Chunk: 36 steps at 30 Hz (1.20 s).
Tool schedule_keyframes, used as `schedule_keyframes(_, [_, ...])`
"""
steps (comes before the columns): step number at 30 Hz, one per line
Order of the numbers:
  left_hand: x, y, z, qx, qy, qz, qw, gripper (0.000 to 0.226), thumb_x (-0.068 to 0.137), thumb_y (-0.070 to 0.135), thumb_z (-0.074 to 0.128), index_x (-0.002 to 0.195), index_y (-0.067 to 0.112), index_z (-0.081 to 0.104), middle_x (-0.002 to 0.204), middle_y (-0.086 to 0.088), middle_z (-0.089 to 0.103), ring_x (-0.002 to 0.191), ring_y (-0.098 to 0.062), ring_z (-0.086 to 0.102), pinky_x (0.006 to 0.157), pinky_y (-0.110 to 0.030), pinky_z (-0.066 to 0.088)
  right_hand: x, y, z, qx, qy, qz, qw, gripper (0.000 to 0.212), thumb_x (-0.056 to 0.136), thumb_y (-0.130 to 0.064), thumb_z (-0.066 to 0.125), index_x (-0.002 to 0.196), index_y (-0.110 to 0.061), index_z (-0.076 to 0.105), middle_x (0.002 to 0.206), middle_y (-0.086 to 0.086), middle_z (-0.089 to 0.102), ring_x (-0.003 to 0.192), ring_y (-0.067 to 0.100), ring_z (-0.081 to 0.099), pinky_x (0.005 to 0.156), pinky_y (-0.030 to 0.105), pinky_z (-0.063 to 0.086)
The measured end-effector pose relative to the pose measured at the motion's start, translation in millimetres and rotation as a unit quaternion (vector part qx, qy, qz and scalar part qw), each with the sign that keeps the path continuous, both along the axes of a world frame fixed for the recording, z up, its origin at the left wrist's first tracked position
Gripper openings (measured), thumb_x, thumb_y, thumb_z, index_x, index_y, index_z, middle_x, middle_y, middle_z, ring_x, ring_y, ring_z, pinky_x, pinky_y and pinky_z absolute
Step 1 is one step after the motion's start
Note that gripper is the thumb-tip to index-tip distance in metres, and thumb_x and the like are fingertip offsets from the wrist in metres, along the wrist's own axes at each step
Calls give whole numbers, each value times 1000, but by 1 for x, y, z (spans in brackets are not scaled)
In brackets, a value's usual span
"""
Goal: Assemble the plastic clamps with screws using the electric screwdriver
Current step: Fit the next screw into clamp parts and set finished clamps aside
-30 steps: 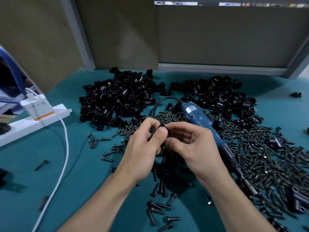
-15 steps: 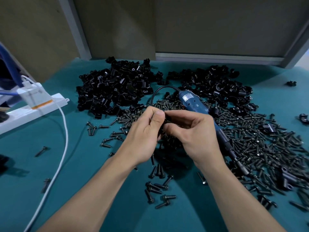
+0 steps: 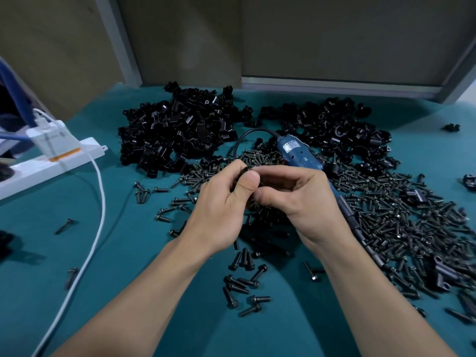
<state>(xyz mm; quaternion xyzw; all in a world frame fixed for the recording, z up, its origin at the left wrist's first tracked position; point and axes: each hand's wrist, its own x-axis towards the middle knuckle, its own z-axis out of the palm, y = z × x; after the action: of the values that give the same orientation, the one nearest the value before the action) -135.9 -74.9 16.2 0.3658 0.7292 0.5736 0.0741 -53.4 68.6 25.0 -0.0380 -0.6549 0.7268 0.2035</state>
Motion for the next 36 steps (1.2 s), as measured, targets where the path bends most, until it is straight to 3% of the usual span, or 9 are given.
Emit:
schedule_keyframes(3, [-1,4,0,39,-64,-14,997,38,102,58,44,78,33,60,61,17,55,55,-2,50,47,-18,39,2,2,0,13,-22,6,1000,46,71,12,84,111,-10,78,105,9,80,102,25,77,87,32,62])
schedule_keyframes(8, [-2,3,0,37,-178,-51,982,38,100,57,39,74,42,63,58,5,47,44,-6,37,42,-20,29,-1,-5,-3,-46,-53,-26,997,34,77,10,81,98,-17,80,93,11,80,79,22,78,68,26,61])
schedule_keyframes(15, [1,0,-2,-37,13,45,998,35,103,67,37,106,42,60,74,21,67,62,1,62,53,-13,43,-3,-5,-5,-45,-25,-61,997,38,76,12,81,95,-21,83,95,11,81,88,26,79,76,28,62])
schedule_keyframes(21, [2,9,-1,102,-208,-5,973,31,94,47,68,124,43,75,102,3,74,58,-10,50,52,-21,46,-3,-3,-8,-41,3,-80,996,40,78,11,80,109,-14,79,103,6,81,100,22,77,84,26,60])
schedule_keyframes(24, [0,6,1,128,-233,-16,964,30,84,41,78,114,44,79,88,7,77,57,-12,50,53,-21,48,-3,-3,-10,-36,0,-69,997,40,78,10,80,109,-16,78,104,5,81,101,20,77,84,23,59])
schedule_keyframes(27, [1,5,9,135,-204,-19,969,26,87,27,83,109,42,80,99,10,80,56,-12,60,58,-20,54,-1,-5,-5,-36,4,-74,997,38,74,0,85,108,-18,78,103,3,81,99,19,77,83,24,60])
schedule_keyframes(30, [4,10,20,141,-200,-10,969,29,89,9,79,104,33,80,101,12,81,71,-7,72,63,-19,57,1,-7,4,-22,9,-91,996,39,68,-8,88,106,-16,78,100,3,81,95,20,78,80,28,62])
schedule_keyframes(33, [5,10,30,129,-198,-5,972,31,90,-2,75,96,28,79,87,10,80,69,-4,70,62,-17,57,2,-8,11,46,-38,-136,989,43,73,-2,90,111,-18,77,102,1,81,95,16,78,84,33,63])
schedule_keyframes(36, [-2,-2,39,132,-225,12,965,20,82,9,80,91,27,82,84,5,80,63,-8,67,62,-18,59,10,-7,20,154,-126,-172,965,52,82,-3,83,126,-27,71,111,-9,76,95,2,75,88,27,61])
